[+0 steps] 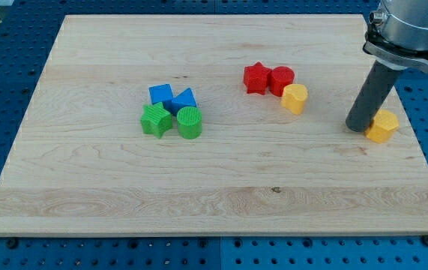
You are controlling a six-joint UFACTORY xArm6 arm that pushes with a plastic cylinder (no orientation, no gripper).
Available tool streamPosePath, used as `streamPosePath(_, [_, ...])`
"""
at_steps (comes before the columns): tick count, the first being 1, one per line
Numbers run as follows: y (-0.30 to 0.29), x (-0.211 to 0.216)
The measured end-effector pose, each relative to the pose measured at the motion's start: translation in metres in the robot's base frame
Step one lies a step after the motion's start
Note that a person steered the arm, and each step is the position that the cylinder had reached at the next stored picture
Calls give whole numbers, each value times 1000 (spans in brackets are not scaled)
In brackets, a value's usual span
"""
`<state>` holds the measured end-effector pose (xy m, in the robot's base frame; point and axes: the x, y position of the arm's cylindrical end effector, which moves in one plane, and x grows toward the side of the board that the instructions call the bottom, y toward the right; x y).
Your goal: Place the yellow heart to the top of the yellow hexagon
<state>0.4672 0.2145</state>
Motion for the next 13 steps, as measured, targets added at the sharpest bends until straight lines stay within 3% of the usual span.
streamPosePath(2, [4,7])
streamPosePath(5, [-128,3])
streamPosePath(6, [-138,-20])
streamPosePath(8, [-95,-28])
streamPosePath(10, [-116,-43])
streamPosePath(13, [-92,-45])
